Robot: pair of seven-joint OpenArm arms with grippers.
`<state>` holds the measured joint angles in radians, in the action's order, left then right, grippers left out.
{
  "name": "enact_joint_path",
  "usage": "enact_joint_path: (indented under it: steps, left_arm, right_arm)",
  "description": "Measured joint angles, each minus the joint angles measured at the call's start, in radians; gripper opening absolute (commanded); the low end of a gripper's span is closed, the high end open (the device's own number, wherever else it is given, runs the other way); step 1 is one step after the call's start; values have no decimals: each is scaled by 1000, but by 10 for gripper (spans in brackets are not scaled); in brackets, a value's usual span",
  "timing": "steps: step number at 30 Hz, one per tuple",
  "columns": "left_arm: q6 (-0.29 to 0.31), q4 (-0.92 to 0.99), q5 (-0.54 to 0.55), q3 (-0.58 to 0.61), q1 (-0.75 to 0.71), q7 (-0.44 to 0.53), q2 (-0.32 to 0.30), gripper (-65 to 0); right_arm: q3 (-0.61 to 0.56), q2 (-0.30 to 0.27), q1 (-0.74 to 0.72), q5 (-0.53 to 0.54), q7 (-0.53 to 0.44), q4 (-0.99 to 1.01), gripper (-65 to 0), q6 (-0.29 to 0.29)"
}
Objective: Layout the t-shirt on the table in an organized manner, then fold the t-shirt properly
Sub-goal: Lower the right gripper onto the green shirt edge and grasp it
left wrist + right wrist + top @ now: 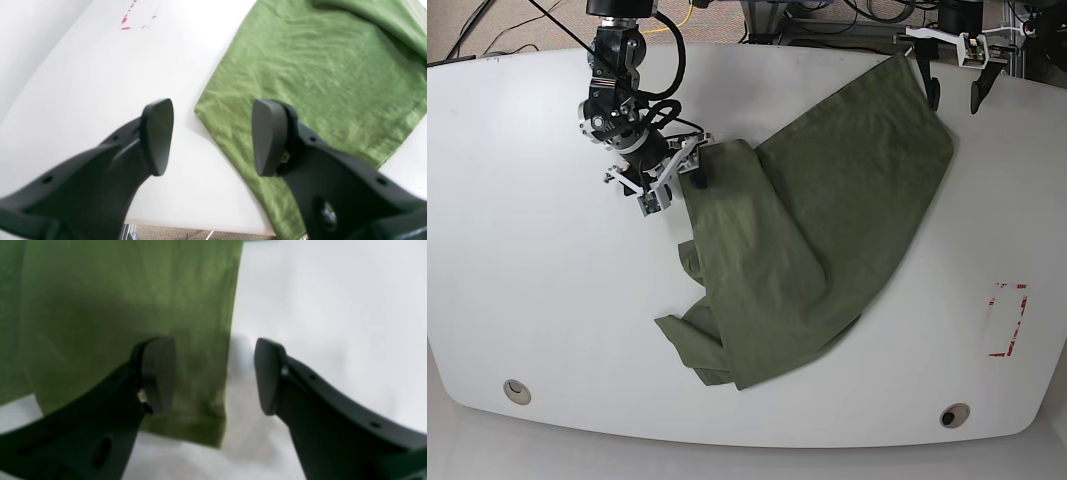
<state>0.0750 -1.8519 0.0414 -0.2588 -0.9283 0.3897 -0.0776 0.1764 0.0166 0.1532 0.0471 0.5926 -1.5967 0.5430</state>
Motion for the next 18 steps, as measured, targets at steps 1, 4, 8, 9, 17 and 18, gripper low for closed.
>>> enact_joint_path:
  steps: [1, 4, 8, 9, 17, 18]
  left_arm:
    - [0, 0, 0, 0, 0, 0, 0, -311]
    - [0, 0, 0, 0, 0, 0, 0, -311]
    - [0, 0, 0, 0, 0, 0, 0, -311]
    - [0, 0, 0, 0, 0, 0, 0, -311]
    - [0, 0, 0, 0, 0, 0, 1, -311]
    - [0, 0, 0, 0, 0, 0, 2, -311]
  right_arm:
    - [-1, 0, -2, 1, -7, 7, -298, 0]
    - [-2, 0, -2, 5, -16, 14, -298, -1]
    - [-5, 8, -1, 34, -13, 16, -300, 1]
    - [-8, 9, 0, 41, -16, 19, -300, 7]
    - [-12, 20, 1, 82, -32, 47, -300, 38]
    - [-13, 20, 1, 82, -32, 47, -300, 38]
